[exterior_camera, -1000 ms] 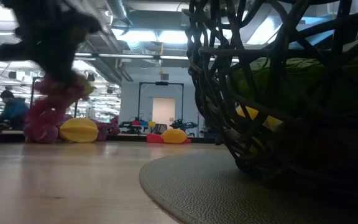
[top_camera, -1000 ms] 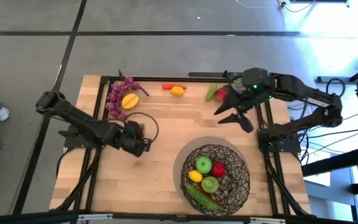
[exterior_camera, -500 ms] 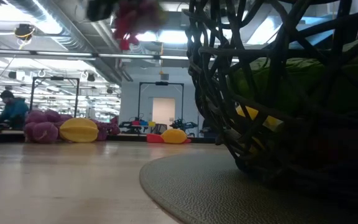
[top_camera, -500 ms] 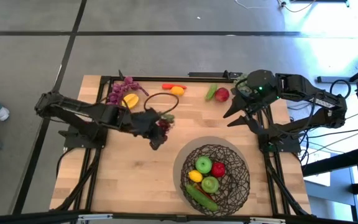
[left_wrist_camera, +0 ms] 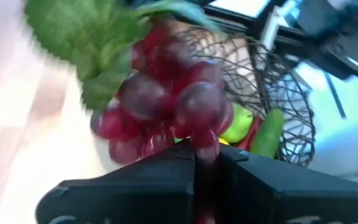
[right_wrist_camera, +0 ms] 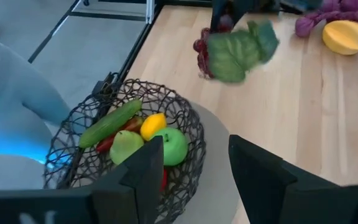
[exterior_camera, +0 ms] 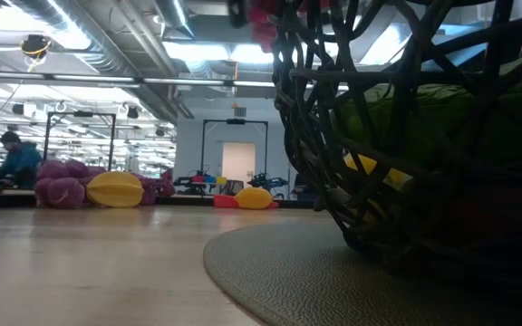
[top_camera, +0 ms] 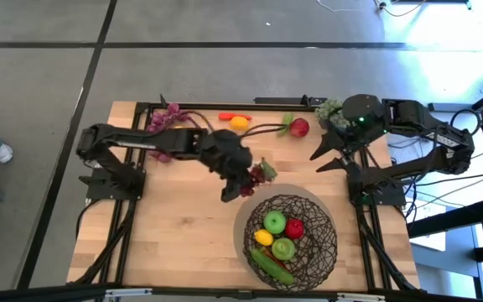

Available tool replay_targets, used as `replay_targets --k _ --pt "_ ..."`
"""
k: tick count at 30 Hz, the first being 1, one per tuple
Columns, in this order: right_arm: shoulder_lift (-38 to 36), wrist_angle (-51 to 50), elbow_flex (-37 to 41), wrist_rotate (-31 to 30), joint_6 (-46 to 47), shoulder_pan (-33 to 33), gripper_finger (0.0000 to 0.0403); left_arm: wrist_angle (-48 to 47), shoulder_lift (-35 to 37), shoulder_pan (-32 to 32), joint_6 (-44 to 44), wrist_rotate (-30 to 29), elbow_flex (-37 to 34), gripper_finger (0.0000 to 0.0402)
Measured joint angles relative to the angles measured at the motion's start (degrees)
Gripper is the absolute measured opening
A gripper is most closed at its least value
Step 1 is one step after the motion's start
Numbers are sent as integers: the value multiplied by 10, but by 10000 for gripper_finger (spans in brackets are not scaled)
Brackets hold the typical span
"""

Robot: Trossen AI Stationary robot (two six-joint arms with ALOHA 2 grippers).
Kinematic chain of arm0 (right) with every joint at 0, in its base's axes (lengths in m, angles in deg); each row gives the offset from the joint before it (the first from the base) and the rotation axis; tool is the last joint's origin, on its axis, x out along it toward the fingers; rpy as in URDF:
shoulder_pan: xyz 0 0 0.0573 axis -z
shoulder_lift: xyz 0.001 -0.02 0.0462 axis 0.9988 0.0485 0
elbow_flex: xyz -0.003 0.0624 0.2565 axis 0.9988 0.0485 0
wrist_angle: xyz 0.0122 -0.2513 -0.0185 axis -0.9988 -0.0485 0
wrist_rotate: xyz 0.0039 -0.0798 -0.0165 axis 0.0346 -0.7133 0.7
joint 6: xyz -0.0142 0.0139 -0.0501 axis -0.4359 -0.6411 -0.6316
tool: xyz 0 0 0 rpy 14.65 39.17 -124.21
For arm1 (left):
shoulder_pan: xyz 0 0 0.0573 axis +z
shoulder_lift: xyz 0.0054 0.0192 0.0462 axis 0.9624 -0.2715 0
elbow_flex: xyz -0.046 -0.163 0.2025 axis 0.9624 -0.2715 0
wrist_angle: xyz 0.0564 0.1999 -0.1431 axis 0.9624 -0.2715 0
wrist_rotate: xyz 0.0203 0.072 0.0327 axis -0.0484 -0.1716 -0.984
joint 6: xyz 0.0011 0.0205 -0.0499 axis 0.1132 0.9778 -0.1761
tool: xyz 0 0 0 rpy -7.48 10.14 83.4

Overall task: Build produce basket
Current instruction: Put the violet grapes into the wire basket

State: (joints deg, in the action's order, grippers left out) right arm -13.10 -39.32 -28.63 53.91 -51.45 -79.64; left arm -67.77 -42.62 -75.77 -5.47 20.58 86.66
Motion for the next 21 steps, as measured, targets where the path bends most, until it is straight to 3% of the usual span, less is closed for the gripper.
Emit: replay_targets --k 7,11,21 --pt "-35 -17 7 6 5 0 177 1 -105 24 100 141 103 0" --pt "-60 11 48 6 5 0 177 1 -159 38 140 204 160 0" --pt "-110 92 175 5 8 0 177 47 -265 58 167 240 264 0"
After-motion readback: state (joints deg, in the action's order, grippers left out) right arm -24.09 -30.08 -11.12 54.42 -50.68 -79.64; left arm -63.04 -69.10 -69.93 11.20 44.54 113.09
